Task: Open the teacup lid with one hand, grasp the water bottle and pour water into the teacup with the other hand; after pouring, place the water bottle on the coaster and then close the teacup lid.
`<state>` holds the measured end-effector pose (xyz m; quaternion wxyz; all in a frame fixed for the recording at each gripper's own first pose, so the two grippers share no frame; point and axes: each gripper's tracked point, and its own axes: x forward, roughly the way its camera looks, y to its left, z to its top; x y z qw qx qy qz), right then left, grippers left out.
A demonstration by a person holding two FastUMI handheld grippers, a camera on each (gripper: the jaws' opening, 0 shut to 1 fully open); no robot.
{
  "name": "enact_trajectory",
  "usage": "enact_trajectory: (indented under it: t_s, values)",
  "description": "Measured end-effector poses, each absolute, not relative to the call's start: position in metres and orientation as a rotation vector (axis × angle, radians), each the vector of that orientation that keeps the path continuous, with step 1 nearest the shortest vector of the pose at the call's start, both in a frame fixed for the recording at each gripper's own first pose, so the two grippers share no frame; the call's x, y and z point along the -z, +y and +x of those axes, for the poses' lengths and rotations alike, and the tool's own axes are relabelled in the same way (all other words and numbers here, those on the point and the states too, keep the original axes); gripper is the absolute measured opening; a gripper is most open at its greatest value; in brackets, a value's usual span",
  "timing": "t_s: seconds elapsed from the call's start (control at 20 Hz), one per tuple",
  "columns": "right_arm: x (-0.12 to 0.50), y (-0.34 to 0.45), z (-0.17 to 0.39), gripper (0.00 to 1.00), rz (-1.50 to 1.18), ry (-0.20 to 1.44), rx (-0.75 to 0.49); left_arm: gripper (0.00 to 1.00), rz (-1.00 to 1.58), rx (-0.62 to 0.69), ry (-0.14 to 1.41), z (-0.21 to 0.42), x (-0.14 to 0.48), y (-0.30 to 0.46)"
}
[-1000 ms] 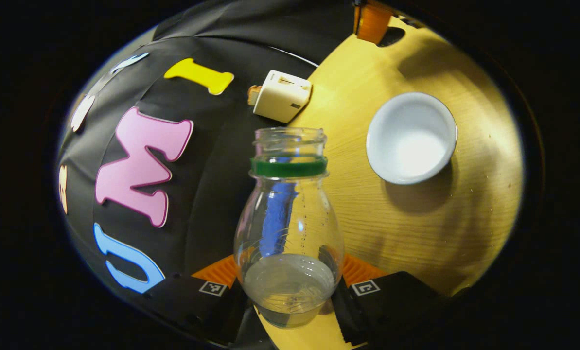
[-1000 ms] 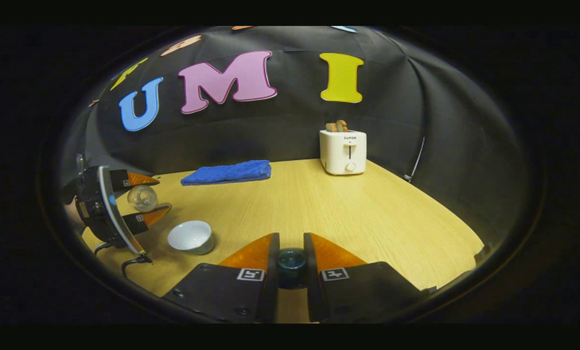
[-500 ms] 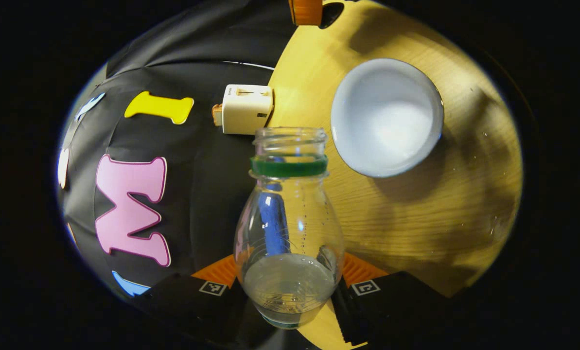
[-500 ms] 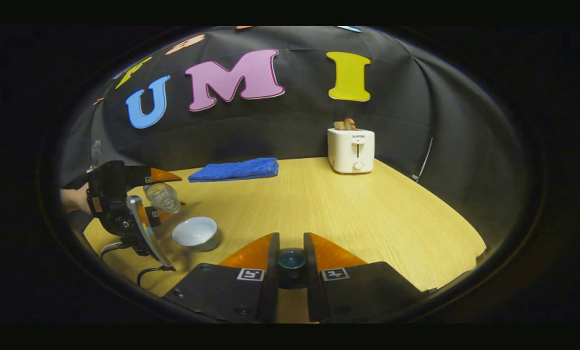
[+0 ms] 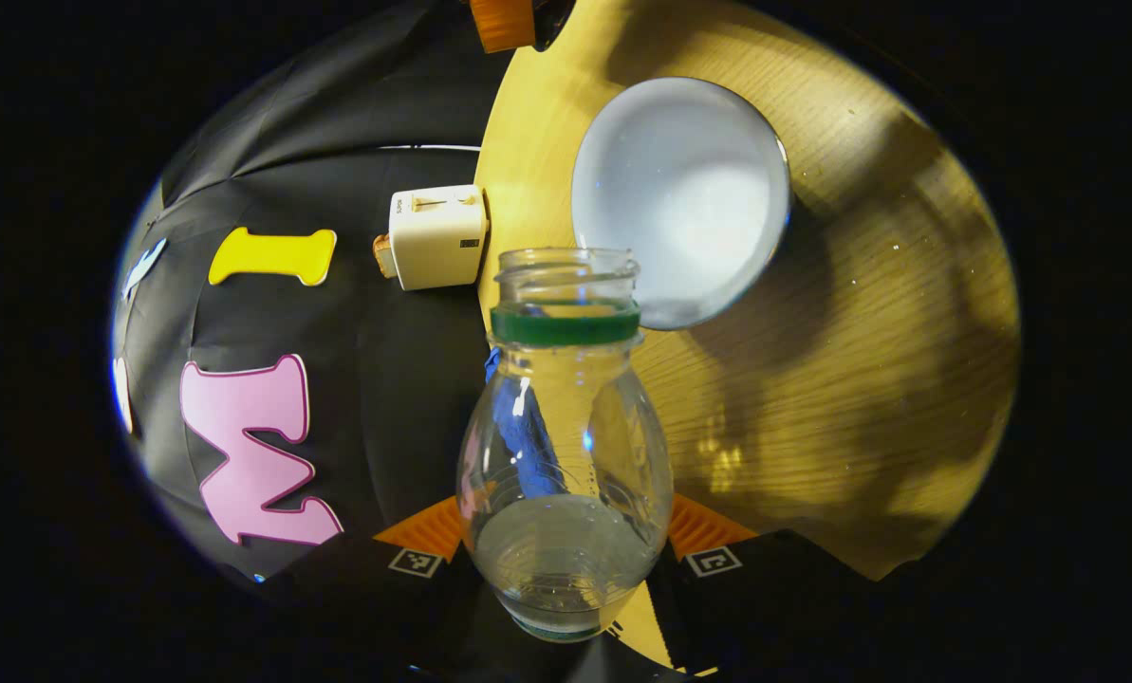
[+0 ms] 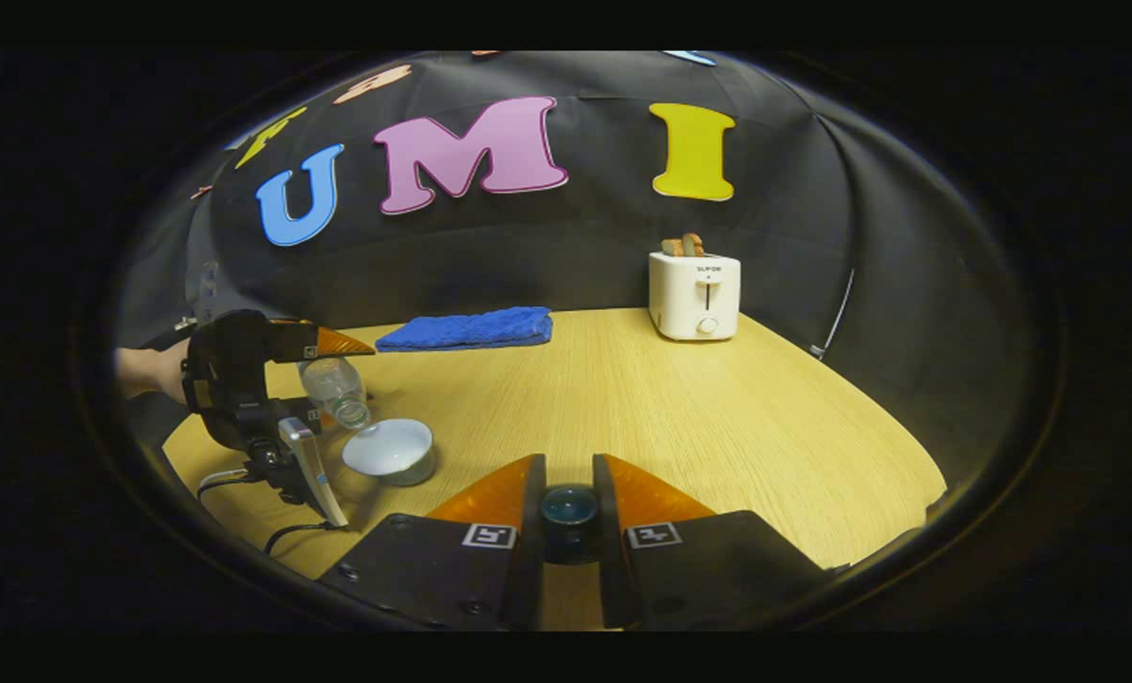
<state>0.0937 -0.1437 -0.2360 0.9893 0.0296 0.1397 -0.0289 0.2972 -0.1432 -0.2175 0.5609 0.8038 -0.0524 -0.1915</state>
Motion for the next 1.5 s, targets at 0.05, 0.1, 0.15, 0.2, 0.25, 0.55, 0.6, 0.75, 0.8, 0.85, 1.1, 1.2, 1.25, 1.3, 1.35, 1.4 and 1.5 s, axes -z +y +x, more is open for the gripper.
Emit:
enact_trajectory:
  t_s: [0.05, 0.1, 0.15, 0.2, 0.25, 0.55, 0.6, 0.75, 0.8, 0.85, 1.1, 1.2, 1.25, 1.3, 1.35, 1.4, 1.5]
  values:
    - [0.236, -0.144, 0.093, 0.28, 0.056, 0.281, 0.056, 0.78, 1.911, 0.450, -0.130, 0.298, 0.217, -0.144]
    - [0.237, -0.144, 0.093, 0.28, 0.054, 0.282, 0.053, 0.77, 1.932, 0.450, -0.137, 0.299, 0.214, -0.145]
    - [0.238, -0.144, 0.093, 0.32, 0.052, 0.284, 0.050, 0.78, 1.952, 0.453, -0.141, 0.300, 0.214, -0.146]
    - [0.238, -0.143, 0.092, 0.23, 0.054, 0.285, 0.048, 0.78, 1.968, 0.460, -0.136, 0.301, 0.215, -0.146]
    - [0.239, -0.141, 0.092, 0.28, 0.059, 0.286, 0.044, 0.78, 1.982, 0.474, -0.130, 0.303, 0.217, -0.146]
    - [0.243, -0.130, 0.081, 0.28, 0.082, 0.297, 0.031, 0.78, 2.080, 0.499, -0.174, 0.300, 0.213, -0.153]
    - [0.242, -0.131, 0.080, 0.32, 0.084, 0.297, 0.032, 0.78, 2.089, 0.497, -0.178, 0.301, 0.211, -0.153]
    - [0.242, -0.130, 0.075, 0.32, 0.090, 0.301, 0.034, 0.80, 2.115, 0.498, -0.200, 0.301, 0.209, -0.156]
    - [0.241, -0.130, 0.073, 0.28, 0.092, 0.302, 0.036, 0.78, 2.125, 0.496, -0.208, 0.301, 0.207, -0.157]
    - [0.240, -0.130, 0.073, 0.28, 0.094, 0.301, 0.037, 0.78, 2.137, 0.500, -0.216, 0.300, 0.207, -0.158]
    - [0.232, -0.127, 0.075, 0.28, 0.095, 0.289, 0.032, 0.78, 2.216, 0.517, -0.278, 0.301, 0.201, -0.168]
    - [0.232, -0.126, 0.076, 0.23, 0.091, 0.288, 0.028, 0.78, 2.251, 0.520, -0.301, 0.303, 0.200, -0.169]
    - [0.232, -0.125, 0.075, 0.23, 0.090, 0.289, 0.024, 0.78, 2.263, 0.522, -0.309, 0.302, 0.199, -0.169]
    - [0.233, -0.125, 0.075, 0.28, 0.087, 0.290, 0.021, 0.78, 2.276, 0.522, -0.318, 0.304, 0.197, -0.171]
    - [0.233, -0.124, 0.074, 0.28, 0.083, 0.290, 0.020, 0.78, 2.290, 0.524, -0.329, 0.303, 0.197, -0.172]
    - [0.235, -0.124, 0.074, 0.32, 0.082, 0.292, 0.018, 0.78, 2.303, 0.525, -0.341, 0.304, 0.196, -0.173]
    - [0.237, -0.121, 0.072, 0.28, 0.086, 0.298, 0.015, 0.78, 2.325, 0.533, -0.355, 0.303, 0.196, -0.174]
